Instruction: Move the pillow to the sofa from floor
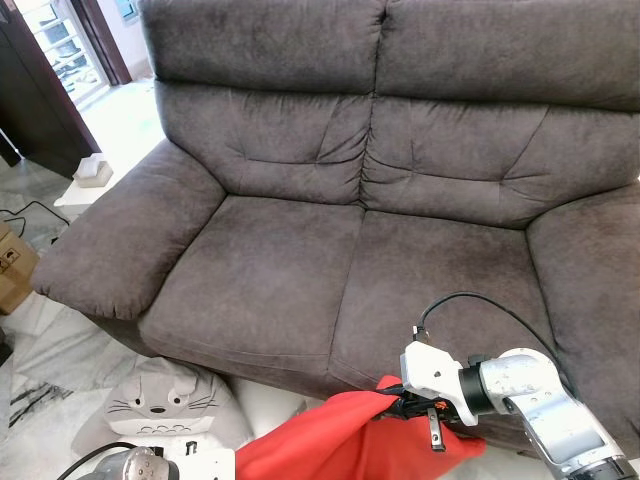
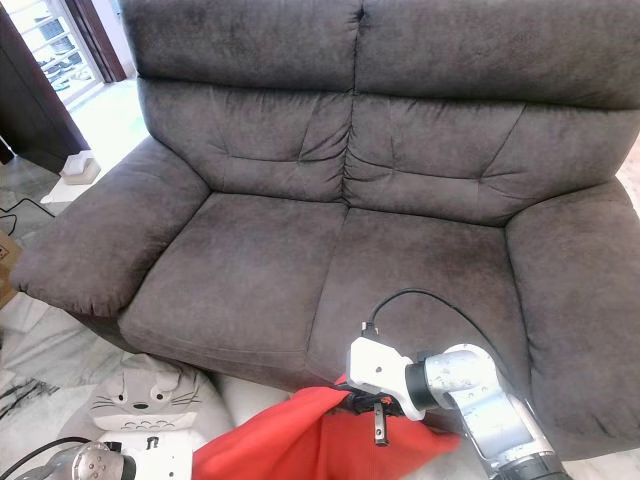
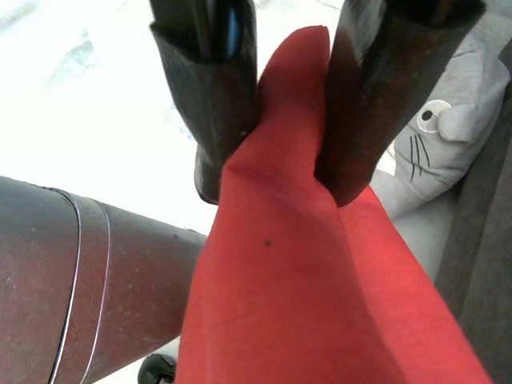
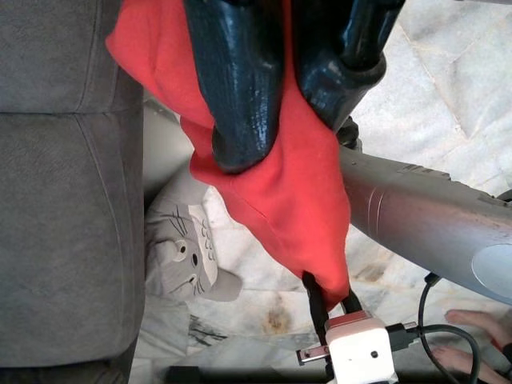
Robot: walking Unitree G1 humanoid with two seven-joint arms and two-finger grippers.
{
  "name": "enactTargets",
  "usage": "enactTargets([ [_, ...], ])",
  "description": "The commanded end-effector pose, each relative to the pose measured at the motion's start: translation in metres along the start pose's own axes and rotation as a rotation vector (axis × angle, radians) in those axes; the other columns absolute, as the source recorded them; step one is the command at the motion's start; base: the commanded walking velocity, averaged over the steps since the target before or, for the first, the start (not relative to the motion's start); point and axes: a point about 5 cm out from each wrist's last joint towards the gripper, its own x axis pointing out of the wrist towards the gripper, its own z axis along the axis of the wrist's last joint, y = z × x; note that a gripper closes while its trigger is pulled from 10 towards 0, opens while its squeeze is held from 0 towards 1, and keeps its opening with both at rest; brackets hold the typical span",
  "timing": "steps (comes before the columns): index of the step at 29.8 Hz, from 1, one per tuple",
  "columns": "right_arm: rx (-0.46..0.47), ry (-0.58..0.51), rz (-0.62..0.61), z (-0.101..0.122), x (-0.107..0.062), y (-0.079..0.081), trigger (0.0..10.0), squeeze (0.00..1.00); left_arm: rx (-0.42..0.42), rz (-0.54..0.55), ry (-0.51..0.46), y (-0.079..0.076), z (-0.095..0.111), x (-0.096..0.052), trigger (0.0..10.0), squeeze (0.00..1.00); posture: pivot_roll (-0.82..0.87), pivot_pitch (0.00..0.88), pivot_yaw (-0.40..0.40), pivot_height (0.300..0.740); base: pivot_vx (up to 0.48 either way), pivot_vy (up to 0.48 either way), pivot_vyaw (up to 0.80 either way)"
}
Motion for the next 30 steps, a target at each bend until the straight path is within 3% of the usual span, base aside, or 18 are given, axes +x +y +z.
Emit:
enactTargets([
  [1, -0.072, -0.095, -0.012, 0.022, -0.003, -0.003, 10.0, 0.0, -0.004, -0.016, 0.014, -0.004, -0.006, -0.002, 0.0, 0.0, 0.01, 0.123, 0.087, 0.74, 0.0, 0.0, 0.0],
  [12, -0.053, -0.089, -0.016, 0.017, 0.002, -0.001, 10.0, 0.0, 0.021, -0.02, -0.014, -0.003, -0.001, -0.001, 0.0, 0.0, 0.01, 0.11, 0.089, 0.74, 0.0, 0.0, 0.0],
  [17, -0.043, -0.076, -0.016, 0.012, 0.004, 0.0, 10.0, 0.0, 0.051, 0.03, -0.042, 0.003, 0.004, -0.003, 0.0, 0.0, 0.02, 0.105, 0.087, 0.74, 0.0, 0.0, 0.0],
  [21, -0.036, -0.064, -0.016, 0.008, 0.008, 0.002, 10.0, 0.0, 0.038, 0.103, -0.073, 0.015, 0.011, -0.004, 0.0, 0.0, 0.02, 0.103, 0.087, 0.74, 0.0, 0.0, 0.0],
  [30, 0.004, -0.086, -0.077, 0.003, 0.013, 0.0, 10.0, 0.0, 0.028, 0.162, -0.108, 0.022, 0.017, -0.005, 0.0, 0.0, 0.03, 0.104, 0.089, 0.74, 0.0, 0.0, 0.0],
])
